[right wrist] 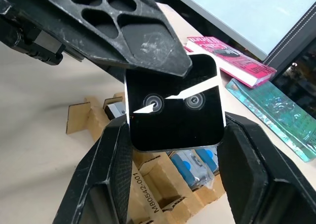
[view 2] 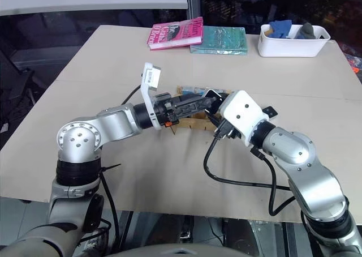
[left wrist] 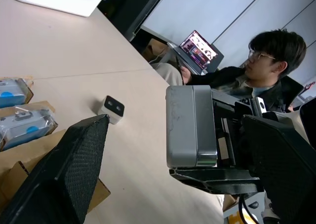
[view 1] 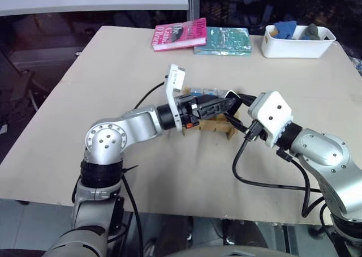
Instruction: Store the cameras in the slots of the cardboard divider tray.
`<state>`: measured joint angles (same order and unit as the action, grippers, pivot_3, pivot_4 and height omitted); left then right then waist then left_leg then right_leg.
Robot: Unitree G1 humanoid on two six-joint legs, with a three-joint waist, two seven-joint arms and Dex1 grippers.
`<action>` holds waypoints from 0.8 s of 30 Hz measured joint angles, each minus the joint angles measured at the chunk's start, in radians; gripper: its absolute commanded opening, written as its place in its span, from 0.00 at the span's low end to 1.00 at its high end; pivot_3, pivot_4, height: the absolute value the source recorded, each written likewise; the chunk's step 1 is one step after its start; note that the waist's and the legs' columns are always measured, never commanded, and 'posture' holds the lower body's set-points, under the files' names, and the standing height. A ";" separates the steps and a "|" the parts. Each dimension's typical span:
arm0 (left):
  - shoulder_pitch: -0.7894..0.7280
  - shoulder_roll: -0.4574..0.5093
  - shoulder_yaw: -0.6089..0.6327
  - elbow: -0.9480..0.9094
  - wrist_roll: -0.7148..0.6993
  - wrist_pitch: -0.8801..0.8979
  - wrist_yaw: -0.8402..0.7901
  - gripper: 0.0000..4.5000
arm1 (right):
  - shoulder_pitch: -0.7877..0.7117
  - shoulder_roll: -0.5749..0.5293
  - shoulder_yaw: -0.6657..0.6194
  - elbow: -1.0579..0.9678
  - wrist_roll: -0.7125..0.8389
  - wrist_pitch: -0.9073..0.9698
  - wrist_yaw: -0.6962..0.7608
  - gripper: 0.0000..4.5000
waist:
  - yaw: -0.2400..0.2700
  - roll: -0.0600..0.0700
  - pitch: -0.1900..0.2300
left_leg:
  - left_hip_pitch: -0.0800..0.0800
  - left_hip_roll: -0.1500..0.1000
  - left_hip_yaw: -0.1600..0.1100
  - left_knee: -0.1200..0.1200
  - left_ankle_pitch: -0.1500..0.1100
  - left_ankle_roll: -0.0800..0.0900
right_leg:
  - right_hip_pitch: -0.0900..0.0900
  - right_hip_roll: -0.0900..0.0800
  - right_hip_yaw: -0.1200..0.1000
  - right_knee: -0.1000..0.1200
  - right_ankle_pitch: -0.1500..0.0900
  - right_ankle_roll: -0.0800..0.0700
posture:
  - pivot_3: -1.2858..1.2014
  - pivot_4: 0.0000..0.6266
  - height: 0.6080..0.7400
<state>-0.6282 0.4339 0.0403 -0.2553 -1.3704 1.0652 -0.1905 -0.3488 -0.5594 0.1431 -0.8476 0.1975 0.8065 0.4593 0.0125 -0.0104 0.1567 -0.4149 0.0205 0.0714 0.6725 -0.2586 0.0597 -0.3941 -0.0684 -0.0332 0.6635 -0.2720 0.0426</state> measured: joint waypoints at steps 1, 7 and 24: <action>-0.001 -0.001 0.000 0.001 0.002 0.001 -0.001 1.00 | 0.000 -0.002 0.000 0.000 -0.001 0.000 0.000 0.43 | 0.000 0.000 0.000 | 0.000 0.000 0.000 0.000 0.000 0.000 | 0.000 0.000 0.000 0.000 0.000 0.000 | 0.52 0.24 1.00; -0.006 -0.007 -0.001 0.002 0.013 0.011 -0.010 0.63 | 0.000 -0.012 0.000 -0.004 -0.007 0.000 0.000 0.43 | 0.000 0.000 0.000 | 0.000 0.000 0.000 0.000 0.000 0.000 | 0.000 0.000 0.000 0.000 0.000 0.000 | 0.52 0.24 1.00; -0.043 0.034 -0.010 0.077 0.123 0.007 -0.141 0.15 | 0.019 -0.007 -0.021 -0.025 0.042 0.019 0.014 0.99 | 0.001 0.000 0.000 | 0.000 0.000 0.000 0.000 0.000 0.000 | 0.000 0.001 -0.001 0.000 0.000 0.000 | 0.52 0.24 1.00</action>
<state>-0.6713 0.4679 0.0300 -0.1783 -1.2476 1.0723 -0.3310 -0.3300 -0.5668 0.1217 -0.8725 0.2392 0.8258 0.4729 0.0132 -0.0104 0.1567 -0.4149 0.0205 0.0714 0.6725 -0.2586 0.0597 -0.3941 -0.0675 -0.0340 0.6634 -0.2720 0.0426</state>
